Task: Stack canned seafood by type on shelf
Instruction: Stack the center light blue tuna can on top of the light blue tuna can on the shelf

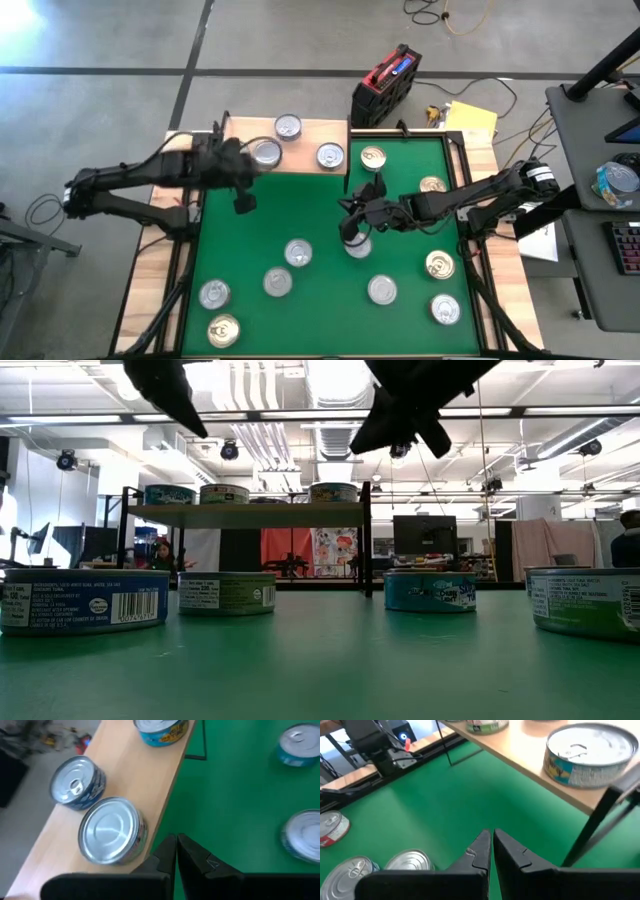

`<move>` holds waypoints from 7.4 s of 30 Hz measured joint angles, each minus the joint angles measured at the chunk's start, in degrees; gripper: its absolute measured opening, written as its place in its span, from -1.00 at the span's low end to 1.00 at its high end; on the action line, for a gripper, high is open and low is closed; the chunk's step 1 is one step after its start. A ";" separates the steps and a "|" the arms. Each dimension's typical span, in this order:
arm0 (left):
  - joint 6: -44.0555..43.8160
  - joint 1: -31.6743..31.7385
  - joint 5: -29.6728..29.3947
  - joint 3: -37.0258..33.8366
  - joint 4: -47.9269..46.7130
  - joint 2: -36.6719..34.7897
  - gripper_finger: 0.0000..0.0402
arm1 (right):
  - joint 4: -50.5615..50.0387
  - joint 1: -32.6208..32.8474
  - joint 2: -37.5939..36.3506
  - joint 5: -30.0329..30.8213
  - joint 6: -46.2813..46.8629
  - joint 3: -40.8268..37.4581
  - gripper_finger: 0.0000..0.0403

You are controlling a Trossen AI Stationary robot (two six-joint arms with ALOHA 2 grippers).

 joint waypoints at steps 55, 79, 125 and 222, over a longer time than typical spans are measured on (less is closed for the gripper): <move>-36.26 -45.88 -12.74 2.64 11.35 33.73 -1.00 | -3.27 21.79 1.27 9.32 14.41 -4.31 -0.95; -25.01 -45.88 -17.21 2.43 14.76 34.56 -1.00 | -3.69 21.77 1.27 10.36 0.90 -4.42 -0.95; -24.79 -50.93 -29.52 1.22 5.41 20.81 -1.00 | -5.32 23.42 1.27 17.77 2.38 -10.48 0.16; 24.10 -22.71 2.02 -2.48 57.89 44.38 -1.00 | -15.83 4.54 -11.56 -21.33 26.57 -18.47 0.75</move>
